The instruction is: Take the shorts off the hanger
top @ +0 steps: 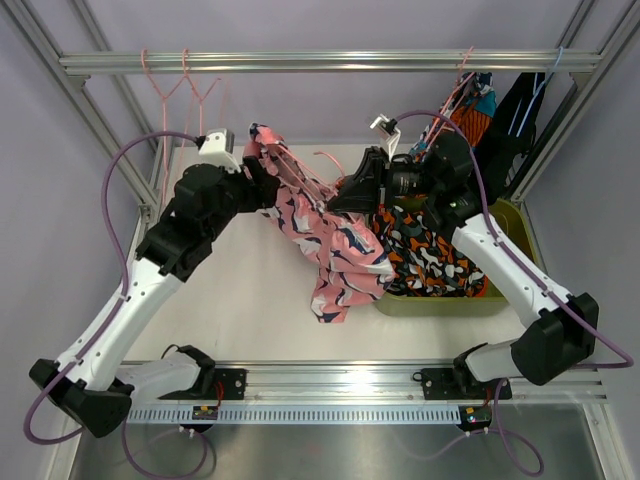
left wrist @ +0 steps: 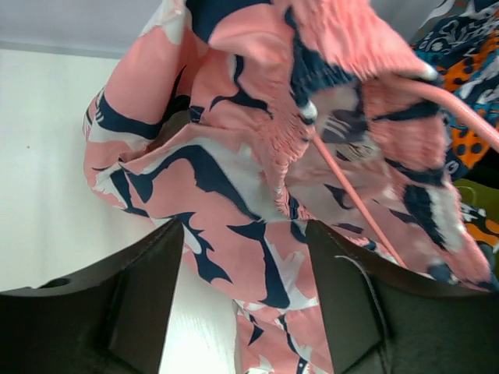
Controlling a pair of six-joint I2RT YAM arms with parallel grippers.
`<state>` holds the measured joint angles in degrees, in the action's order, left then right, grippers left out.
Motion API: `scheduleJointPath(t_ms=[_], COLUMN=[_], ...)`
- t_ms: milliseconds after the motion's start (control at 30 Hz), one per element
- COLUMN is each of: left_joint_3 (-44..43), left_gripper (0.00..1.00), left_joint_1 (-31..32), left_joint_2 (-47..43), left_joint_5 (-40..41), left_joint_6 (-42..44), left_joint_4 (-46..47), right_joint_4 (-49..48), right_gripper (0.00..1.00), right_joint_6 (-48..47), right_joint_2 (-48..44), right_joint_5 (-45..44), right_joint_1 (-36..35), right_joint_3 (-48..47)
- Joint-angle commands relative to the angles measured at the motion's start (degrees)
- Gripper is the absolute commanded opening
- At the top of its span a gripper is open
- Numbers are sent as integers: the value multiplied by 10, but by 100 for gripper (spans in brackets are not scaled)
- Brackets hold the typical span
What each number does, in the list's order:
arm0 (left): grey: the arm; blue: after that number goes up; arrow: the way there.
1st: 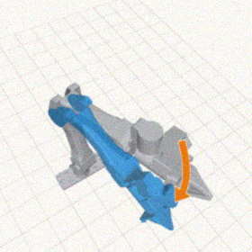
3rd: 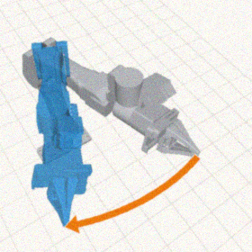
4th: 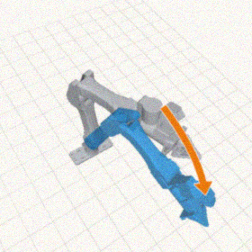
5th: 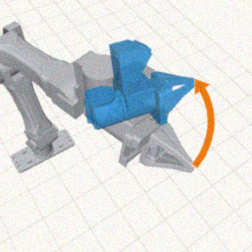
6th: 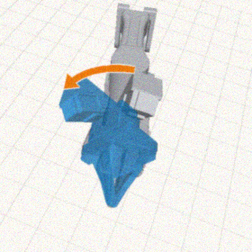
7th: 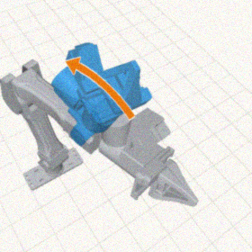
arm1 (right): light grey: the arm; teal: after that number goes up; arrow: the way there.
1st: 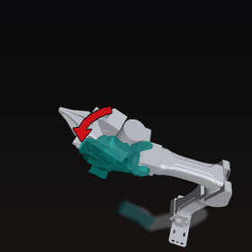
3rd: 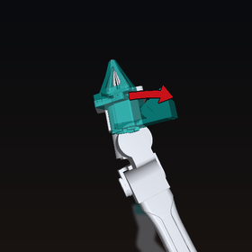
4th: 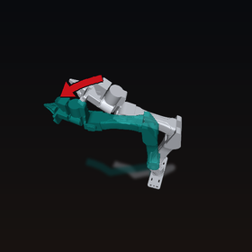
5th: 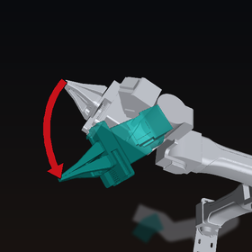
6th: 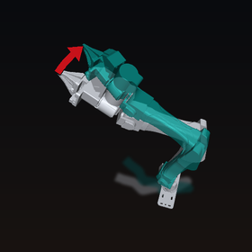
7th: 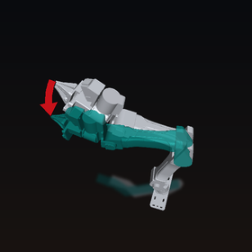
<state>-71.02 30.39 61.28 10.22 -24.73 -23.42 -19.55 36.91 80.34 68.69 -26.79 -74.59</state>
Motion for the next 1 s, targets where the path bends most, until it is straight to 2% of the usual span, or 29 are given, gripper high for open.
scheduleJointPath(t_ms=[0, 233, 333, 467, 533, 600, 767, 900, 967], left_joint_3=[-49, -61, -58, -55, -51, -41, -34, -38, -42], left_gripper=[64, 64, 68, 68, 61, 45, 37, 22, 7], left_joint_1=[-9, -18, -20, -23, -29, -42, -79, -101, -110], left_joint_2=[17, 26, 19, 17, 22, 23, 39, 48, 49], left_joint_5=[37, -9, -32, -25, -19, -22, -58, -106, -126], left_joint_6=[-10, -17, -23, -19, -17, -22, -23, -26, -24], left_joint_4=[6, 48, 61, 52, 46, 51, 73, 109, 120], right_joint_4=[3, 21, 31, 29, 23, 23, 23, 48, 64], right_gripper=[0, 0, 0, 0, 0, 0, 0, 0, 0], right_joint_6=[-38, -50, -59, -58, -54, -54, -58, -78, -88], right_joint_2=[-29, -38, -38, -33, -32, -33, -38, -44, -47], right_joint_5=[18, 12, 1, 3, 7, 8, 14, 8, 6], right_joint_1=[-11, -11, -11, -11, -11, -11, -11, -12, -11], right_joint_3=[9, 27, 25, 19, 17, 14, 20, 23, 23])
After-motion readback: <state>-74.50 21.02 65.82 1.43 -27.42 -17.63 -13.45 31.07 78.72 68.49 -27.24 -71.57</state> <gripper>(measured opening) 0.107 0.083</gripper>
